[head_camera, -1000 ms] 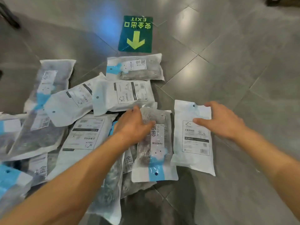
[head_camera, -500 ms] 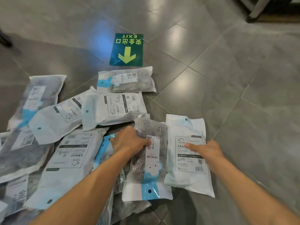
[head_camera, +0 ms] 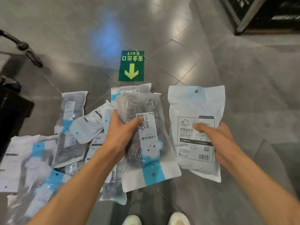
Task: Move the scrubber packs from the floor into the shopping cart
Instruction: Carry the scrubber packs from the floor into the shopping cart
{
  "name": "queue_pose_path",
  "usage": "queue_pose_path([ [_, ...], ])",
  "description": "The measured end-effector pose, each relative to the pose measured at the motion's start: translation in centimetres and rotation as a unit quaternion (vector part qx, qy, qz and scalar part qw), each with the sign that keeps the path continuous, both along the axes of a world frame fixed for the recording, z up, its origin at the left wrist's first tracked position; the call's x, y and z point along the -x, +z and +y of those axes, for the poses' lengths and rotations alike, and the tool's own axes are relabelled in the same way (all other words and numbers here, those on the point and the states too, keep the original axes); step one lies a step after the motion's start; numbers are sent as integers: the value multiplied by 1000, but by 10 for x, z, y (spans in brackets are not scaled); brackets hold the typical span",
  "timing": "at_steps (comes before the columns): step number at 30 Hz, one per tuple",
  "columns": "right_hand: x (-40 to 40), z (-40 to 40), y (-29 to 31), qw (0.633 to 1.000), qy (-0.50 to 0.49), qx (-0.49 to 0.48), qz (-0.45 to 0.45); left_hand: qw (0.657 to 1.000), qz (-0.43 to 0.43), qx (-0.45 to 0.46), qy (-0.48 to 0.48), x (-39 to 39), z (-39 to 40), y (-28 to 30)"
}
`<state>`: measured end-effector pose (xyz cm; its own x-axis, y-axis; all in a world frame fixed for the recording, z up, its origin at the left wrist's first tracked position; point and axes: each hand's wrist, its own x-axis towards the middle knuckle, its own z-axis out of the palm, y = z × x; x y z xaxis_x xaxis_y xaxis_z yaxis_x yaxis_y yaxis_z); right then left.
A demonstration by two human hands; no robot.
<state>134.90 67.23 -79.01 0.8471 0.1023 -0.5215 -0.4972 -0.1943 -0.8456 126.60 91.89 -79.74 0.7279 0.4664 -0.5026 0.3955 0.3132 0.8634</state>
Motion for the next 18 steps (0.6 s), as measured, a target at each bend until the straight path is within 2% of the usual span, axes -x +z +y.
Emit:
queue_pose_path([
  [5,7,-3,255,998,41,-39,14,996,-20,60,-70,21,2,245],
  [8,13,-17,412,997,66,-44,3,992,-2,35,-120,35,0,393],
  [11,13,-41,551,994,91,-33,-49,988,-27,-37,-150,35,-5,528],
  [15,23,-76,679,988,84,-24,-126,964,-124,-135,-192,21,-20,663],
  [18,39,-92,736,981,26,-22,-193,939,-204,-193,-199,9,-33,723],
])
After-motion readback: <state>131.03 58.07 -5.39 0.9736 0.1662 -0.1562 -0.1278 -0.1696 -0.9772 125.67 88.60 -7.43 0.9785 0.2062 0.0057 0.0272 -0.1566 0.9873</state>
